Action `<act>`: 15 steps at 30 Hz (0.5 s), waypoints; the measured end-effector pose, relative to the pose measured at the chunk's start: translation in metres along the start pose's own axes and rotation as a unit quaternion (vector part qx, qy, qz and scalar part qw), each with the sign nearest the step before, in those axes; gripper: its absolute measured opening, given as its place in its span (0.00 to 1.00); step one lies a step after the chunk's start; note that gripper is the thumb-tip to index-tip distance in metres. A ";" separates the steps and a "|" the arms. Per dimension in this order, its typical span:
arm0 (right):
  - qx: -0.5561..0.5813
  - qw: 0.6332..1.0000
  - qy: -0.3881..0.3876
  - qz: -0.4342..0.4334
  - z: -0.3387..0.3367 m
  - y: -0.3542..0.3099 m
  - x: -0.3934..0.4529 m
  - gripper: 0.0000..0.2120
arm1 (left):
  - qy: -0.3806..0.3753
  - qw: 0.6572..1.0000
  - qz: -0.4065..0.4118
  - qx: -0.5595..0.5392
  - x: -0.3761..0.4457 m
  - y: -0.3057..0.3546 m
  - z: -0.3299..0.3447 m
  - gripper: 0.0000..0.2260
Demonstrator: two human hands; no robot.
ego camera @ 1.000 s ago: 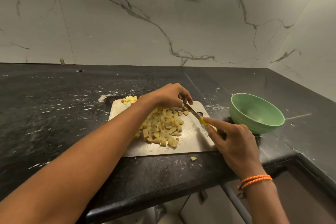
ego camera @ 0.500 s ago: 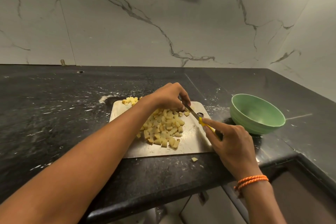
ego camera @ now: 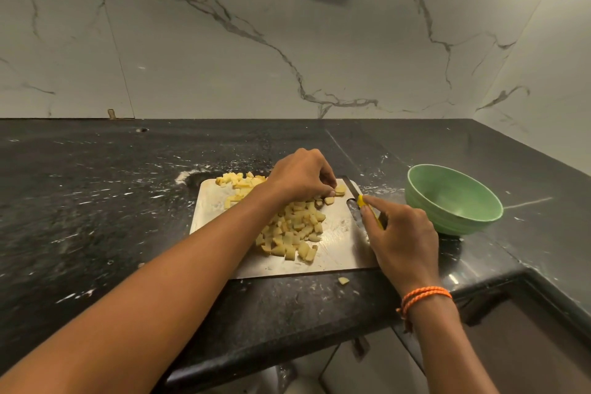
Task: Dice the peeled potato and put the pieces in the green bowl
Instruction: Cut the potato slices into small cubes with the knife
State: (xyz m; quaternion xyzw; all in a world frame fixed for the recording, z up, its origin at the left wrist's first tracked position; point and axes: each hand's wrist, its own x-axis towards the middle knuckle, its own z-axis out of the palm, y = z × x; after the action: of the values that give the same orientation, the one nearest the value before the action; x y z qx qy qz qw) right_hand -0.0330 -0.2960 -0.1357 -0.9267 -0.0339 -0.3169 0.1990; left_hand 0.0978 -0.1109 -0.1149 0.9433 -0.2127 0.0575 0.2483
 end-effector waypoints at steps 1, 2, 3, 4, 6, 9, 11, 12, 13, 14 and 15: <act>-0.010 1.000 -0.005 -0.006 0.001 -0.001 0.000 0.14 | 0.010 1.000 -0.001 0.009 -0.001 0.001 0.001 0.11; -0.019 1.000 -0.008 -0.011 0.001 -0.001 -0.001 0.14 | 0.017 1.000 -0.001 0.016 -0.001 0.002 0.001 0.11; -0.024 1.000 -0.009 -0.013 0.001 0.000 -0.003 0.14 | 0.020 1.000 0.000 0.020 -0.003 0.003 0.001 0.12; -0.025 1.000 -0.009 -0.013 0.001 0.002 -0.005 0.14 | 0.021 1.000 0.001 0.019 -0.003 0.003 0.001 0.12; -0.021 1.000 -0.007 -0.013 0.000 0.003 -0.010 0.14 | 0.022 1.000 0.004 0.015 -0.005 0.004 0.000 0.12; -0.011 1.000 -0.001 -0.013 -0.003 0.001 -0.016 0.14 | 0.029 0.999 0.003 0.019 -0.007 0.005 -0.001 0.11; 0.004 1.000 -0.001 -0.004 -0.004 0.001 -0.016 0.14 | 0.033 0.999 0.004 0.023 -0.008 0.006 0.000 0.10; 0.015 1.000 0.000 0.002 -0.005 0.001 -0.016 0.14 | 0.035 0.999 0.005 0.026 -0.008 0.006 0.000 0.10; 0.029 1.000 0.004 0.007 -0.005 0.001 -0.016 0.13 | 0.037 0.999 0.006 0.031 -0.008 0.006 0.000 0.09; 0.040 0.999 0.009 0.009 -0.006 0.001 -0.015 0.13 | 0.038 0.999 0.007 0.036 -0.008 0.007 0.000 0.09; 0.046 0.999 0.016 0.010 -0.007 0.000 -0.015 0.13 | 0.037 0.999 0.008 0.039 -0.009 0.007 -0.001 0.09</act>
State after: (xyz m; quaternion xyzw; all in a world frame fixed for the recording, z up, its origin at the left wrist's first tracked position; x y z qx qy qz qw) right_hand -0.0486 -0.2976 -0.1398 -0.9118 -0.0354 -0.3278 0.2448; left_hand 0.0871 -0.1130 -0.1131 0.9476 -0.2086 0.1030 0.2189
